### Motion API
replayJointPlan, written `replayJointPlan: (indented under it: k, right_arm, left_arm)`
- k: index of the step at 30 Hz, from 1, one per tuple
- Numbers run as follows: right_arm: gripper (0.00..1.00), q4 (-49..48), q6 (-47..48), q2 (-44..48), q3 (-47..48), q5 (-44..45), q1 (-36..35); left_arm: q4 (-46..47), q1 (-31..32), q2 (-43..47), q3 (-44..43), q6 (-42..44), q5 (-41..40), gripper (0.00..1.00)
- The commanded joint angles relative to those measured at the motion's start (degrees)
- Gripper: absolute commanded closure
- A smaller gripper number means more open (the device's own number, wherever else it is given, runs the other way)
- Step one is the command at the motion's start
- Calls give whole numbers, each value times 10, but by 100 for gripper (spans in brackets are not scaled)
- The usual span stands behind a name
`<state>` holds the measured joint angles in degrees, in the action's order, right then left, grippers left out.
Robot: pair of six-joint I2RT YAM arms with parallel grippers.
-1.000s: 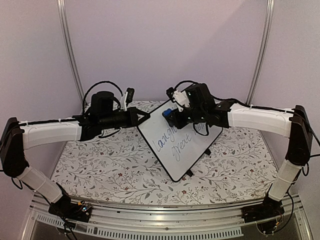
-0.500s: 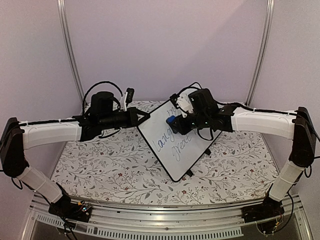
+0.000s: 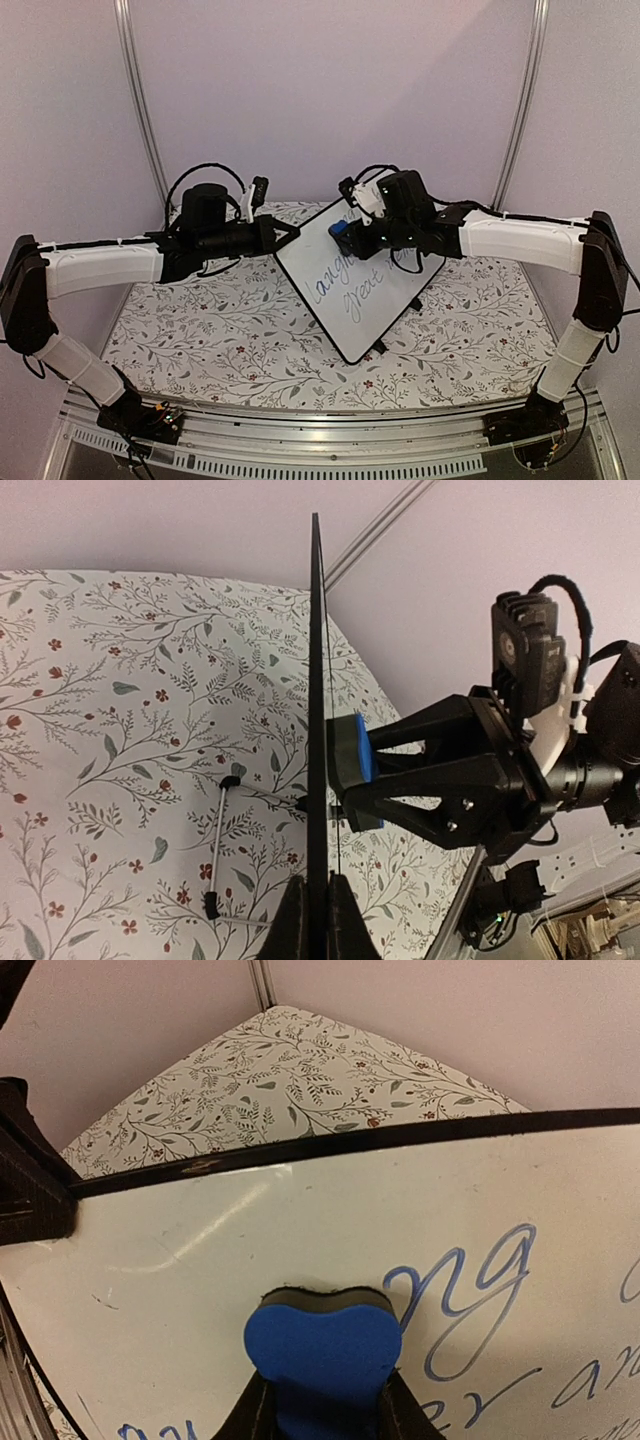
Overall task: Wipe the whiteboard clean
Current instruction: Erase the whiteboard at the center of the board.
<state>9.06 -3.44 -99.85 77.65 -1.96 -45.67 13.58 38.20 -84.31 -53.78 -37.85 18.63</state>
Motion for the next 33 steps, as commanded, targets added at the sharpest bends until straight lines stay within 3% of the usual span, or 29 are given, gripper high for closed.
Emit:
replayJointPlan:
  k: [1,10,23,33]
  right_arm:
    - [82,13,-12,9,-56,-2,4]
    - [82,8,-18,33,-72,6,4]
    - [82,25,6,-12,31,16,16]
    - [82,23,4,20,-62,5,24]
  left_arm:
    - [5,19,15,7,16,76,100]
    - [8,18,13,8,14,79,100]
    - [6,18,12,7,15,80,100]
    - [8,18,14,7,12,84,100]
